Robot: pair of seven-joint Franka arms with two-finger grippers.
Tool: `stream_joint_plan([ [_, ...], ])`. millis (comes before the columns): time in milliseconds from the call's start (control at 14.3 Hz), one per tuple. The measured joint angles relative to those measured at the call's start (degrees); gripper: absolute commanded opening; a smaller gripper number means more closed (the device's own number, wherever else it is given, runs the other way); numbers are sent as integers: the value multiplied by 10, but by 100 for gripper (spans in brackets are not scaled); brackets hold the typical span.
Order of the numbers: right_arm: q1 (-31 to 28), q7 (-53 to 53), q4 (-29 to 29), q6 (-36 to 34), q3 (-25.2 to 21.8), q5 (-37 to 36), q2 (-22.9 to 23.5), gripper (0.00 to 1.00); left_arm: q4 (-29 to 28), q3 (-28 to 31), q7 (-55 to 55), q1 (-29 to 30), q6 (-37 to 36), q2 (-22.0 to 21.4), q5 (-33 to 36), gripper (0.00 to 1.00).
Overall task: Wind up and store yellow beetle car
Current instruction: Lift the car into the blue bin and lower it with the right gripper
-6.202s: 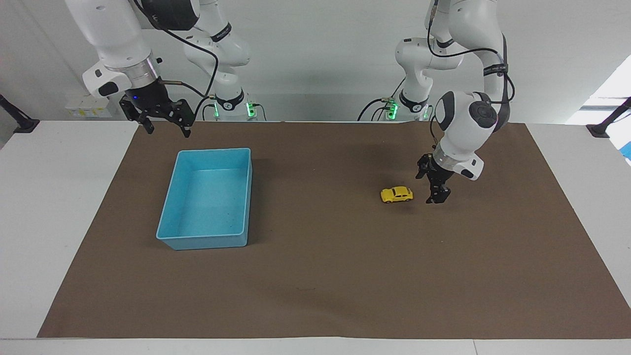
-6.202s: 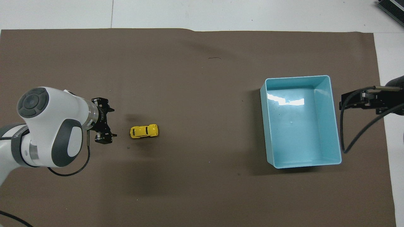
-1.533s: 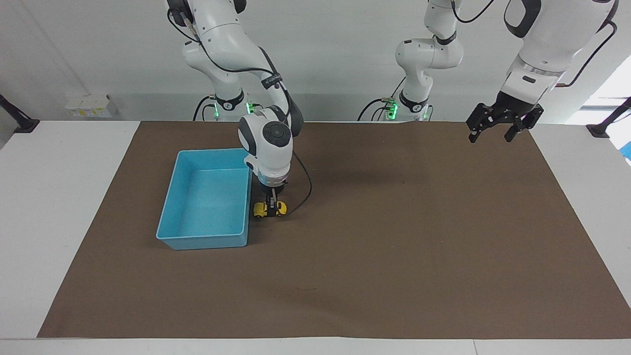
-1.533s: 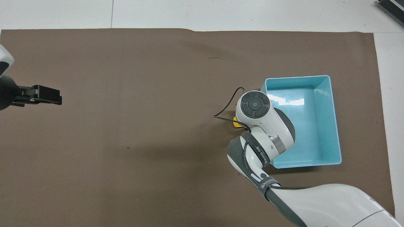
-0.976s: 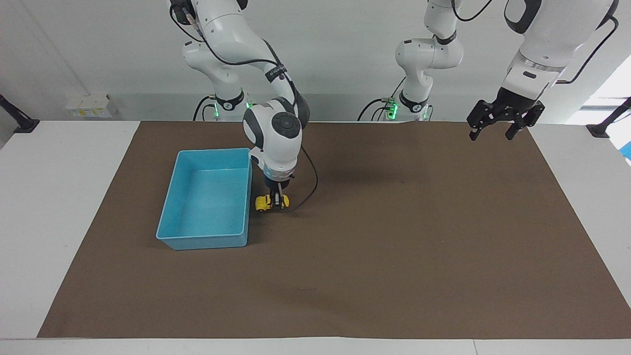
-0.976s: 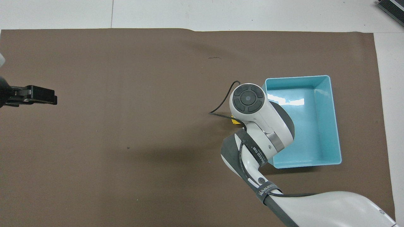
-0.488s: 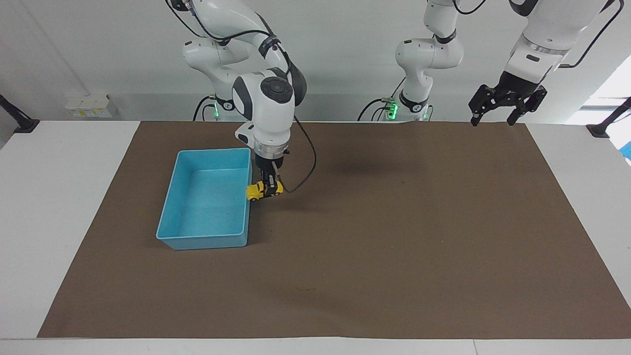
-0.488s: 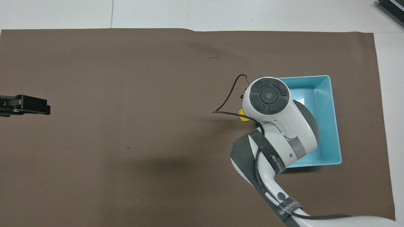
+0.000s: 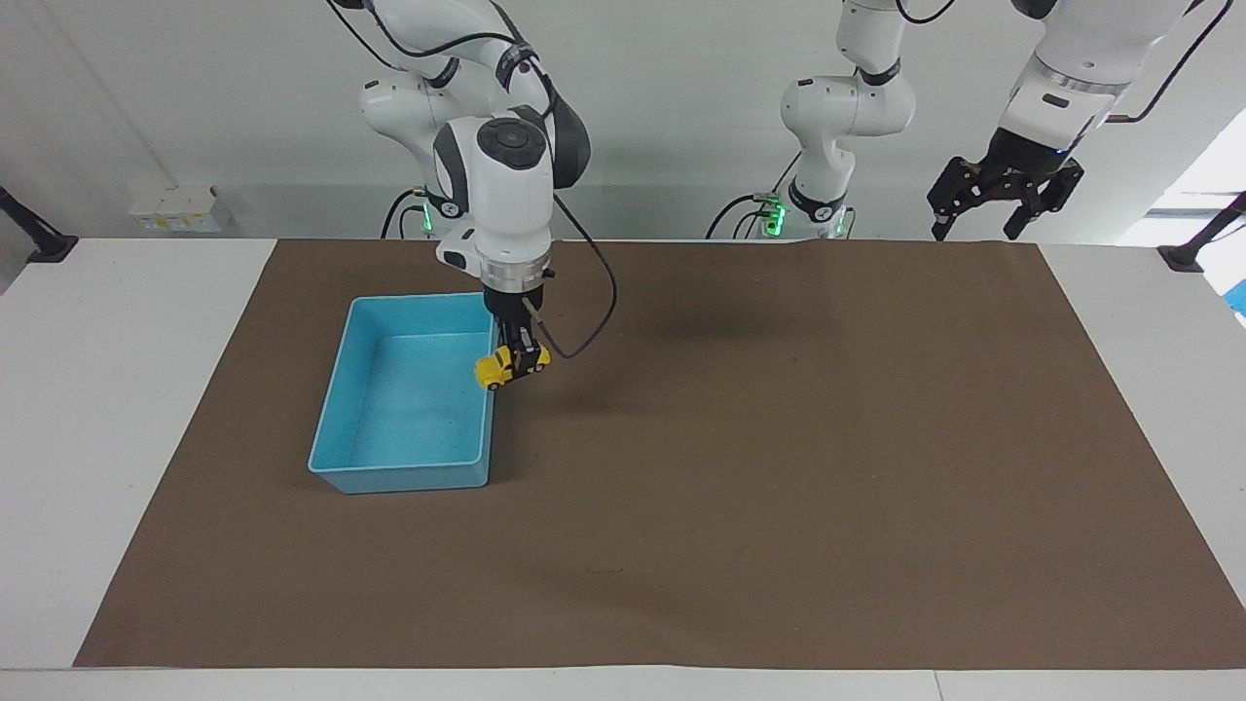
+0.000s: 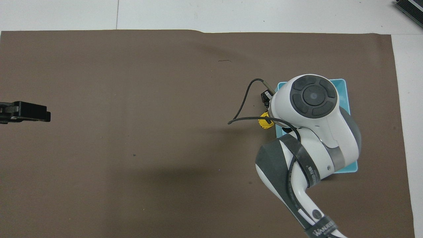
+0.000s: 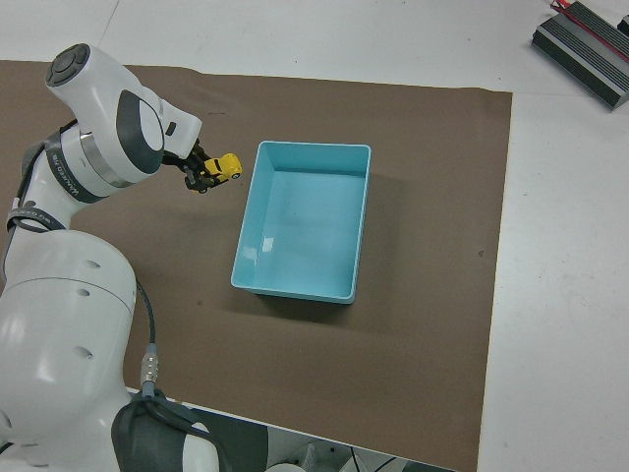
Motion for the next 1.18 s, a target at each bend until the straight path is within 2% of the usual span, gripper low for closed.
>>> stream_joint_plan([
  [279, -27, -170, -6, -31, -1, 0, -2, 0, 0, 0, 5, 0, -1, 0, 0, 100],
  [627, -75, -336, -37, -27, -2, 0, -15, 0, 0, 3, 28, 0, -6, 0, 0, 100],
  [976, -124, -479, -95, 43, -3, 12, -33, 0, 0, 4, 28, 0, -14, -1, 0, 100],
  [1185, -151, -578, -162, 131, -3, 58, -57, 0, 0, 4, 28, 0, -20, -2, 0, 100],
])
